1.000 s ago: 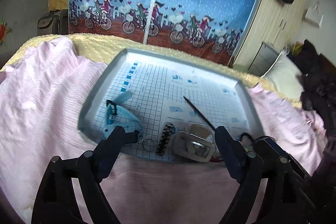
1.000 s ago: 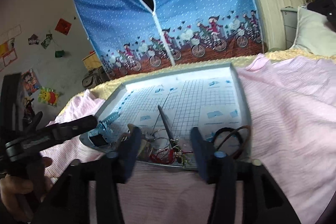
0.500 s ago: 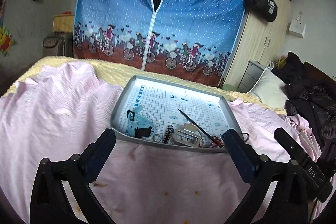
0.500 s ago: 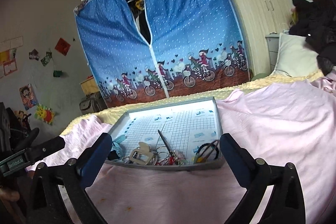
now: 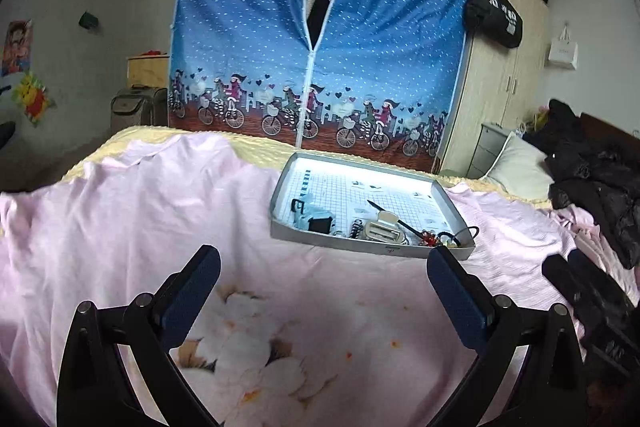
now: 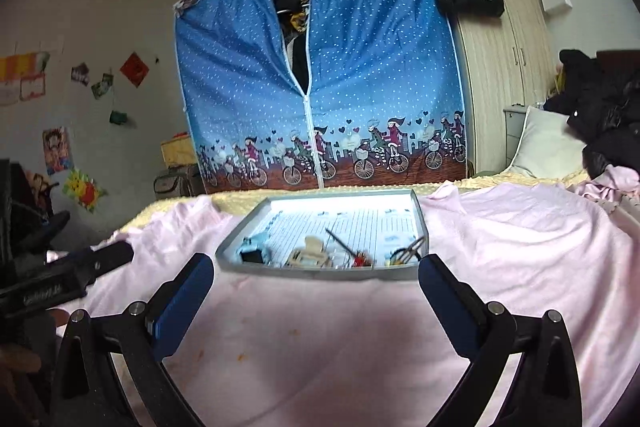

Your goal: Organize jewelry

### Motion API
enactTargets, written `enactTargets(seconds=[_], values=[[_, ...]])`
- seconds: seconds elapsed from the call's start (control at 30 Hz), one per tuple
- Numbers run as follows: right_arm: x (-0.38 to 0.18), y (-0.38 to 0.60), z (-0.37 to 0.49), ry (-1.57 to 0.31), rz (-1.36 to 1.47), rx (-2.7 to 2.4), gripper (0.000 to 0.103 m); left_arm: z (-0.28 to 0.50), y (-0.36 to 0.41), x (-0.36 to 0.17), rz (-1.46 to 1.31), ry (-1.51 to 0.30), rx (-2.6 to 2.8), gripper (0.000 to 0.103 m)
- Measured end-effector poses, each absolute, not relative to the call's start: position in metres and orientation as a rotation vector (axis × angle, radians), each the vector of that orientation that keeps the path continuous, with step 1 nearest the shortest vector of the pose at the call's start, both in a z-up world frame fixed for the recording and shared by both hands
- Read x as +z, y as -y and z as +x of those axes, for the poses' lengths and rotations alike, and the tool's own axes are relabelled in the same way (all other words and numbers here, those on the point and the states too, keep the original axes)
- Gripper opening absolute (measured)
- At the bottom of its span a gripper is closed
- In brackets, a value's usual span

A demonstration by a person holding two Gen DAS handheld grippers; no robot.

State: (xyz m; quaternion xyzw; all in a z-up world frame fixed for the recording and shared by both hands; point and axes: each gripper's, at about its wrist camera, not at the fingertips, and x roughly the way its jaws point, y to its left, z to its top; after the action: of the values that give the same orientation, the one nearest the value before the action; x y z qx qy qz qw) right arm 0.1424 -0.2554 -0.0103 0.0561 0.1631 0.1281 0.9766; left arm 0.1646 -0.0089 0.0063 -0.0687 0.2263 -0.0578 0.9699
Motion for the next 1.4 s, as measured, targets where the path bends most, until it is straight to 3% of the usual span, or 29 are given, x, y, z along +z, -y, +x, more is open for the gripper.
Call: enactTargets(seconds=[0.3, 1.4], values=[[-0.022, 0.234, 0.114, -0.34, 0.07, 0.22, 0.103, 0.124, -0.018, -0.016, -0.141, -0.38, -0.095, 0.101], [-0.043, 0.233, 0.131, -0.439, 0.059, 0.154, 0.103, 0.13, -0.024, -0.036, -0.148, -0.397, -0.114, 0.101]])
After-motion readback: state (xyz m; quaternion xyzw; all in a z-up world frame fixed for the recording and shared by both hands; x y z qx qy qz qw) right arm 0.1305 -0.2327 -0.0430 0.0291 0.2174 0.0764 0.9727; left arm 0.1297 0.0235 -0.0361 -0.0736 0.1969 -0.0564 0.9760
